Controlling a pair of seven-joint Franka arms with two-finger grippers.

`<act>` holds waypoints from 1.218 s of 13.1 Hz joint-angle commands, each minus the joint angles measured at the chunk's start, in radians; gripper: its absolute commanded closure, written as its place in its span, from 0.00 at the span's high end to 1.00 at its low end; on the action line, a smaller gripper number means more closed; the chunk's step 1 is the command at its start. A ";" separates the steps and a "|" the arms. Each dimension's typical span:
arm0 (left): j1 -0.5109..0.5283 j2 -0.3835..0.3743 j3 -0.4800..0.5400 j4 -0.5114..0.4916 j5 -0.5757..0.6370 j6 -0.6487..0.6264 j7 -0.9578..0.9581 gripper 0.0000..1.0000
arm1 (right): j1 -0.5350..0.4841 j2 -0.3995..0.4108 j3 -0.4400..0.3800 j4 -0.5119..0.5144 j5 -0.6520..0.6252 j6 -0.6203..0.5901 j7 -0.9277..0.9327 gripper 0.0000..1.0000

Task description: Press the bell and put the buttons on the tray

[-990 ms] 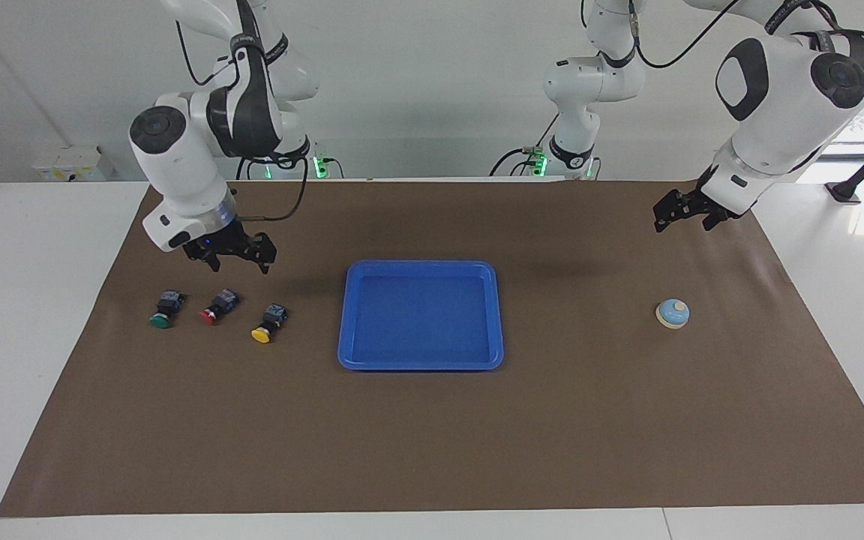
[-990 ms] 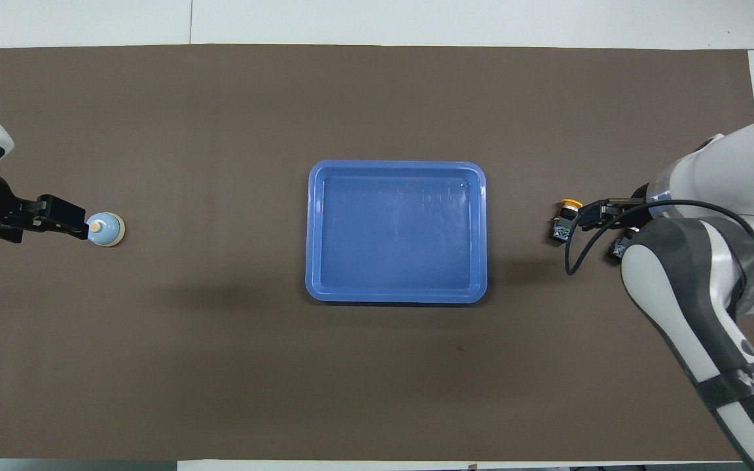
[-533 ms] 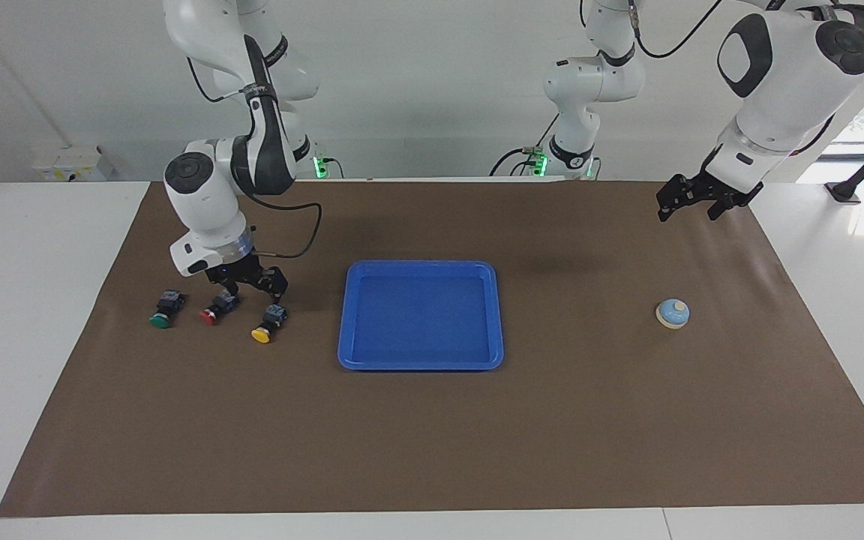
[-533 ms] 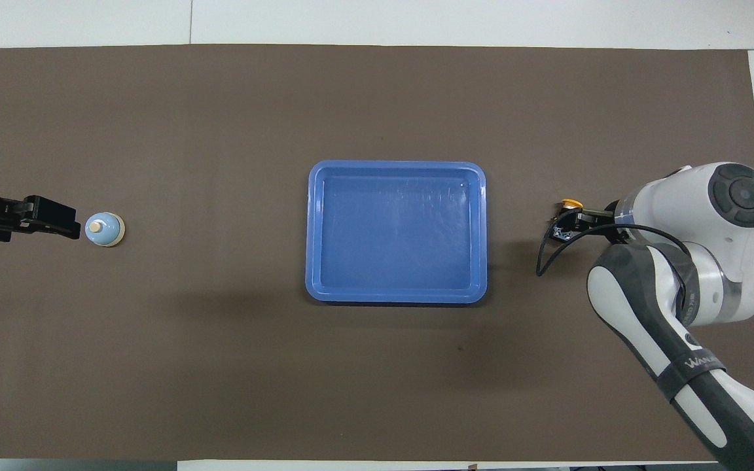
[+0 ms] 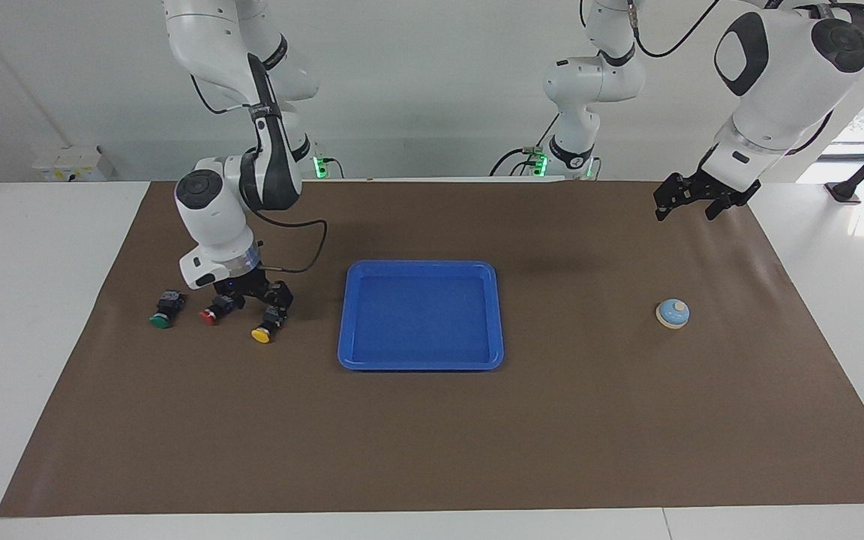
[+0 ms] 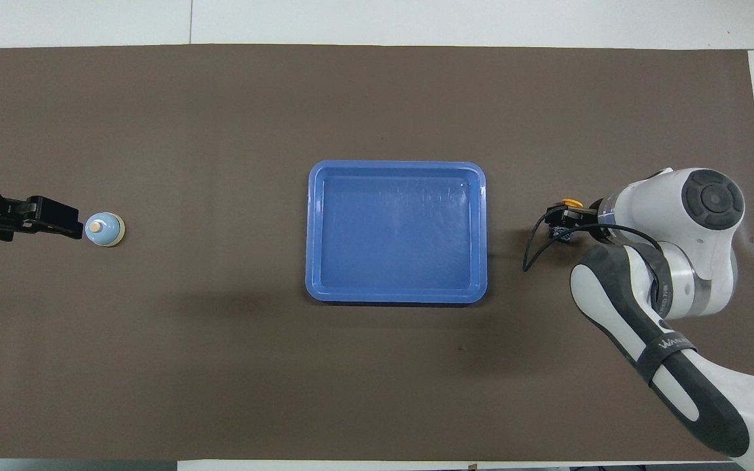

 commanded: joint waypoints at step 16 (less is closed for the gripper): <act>0.002 -0.012 0.012 0.005 -0.002 0.004 0.000 1.00 | 0.121 0.077 0.006 0.331 -0.005 -0.343 0.031 0.00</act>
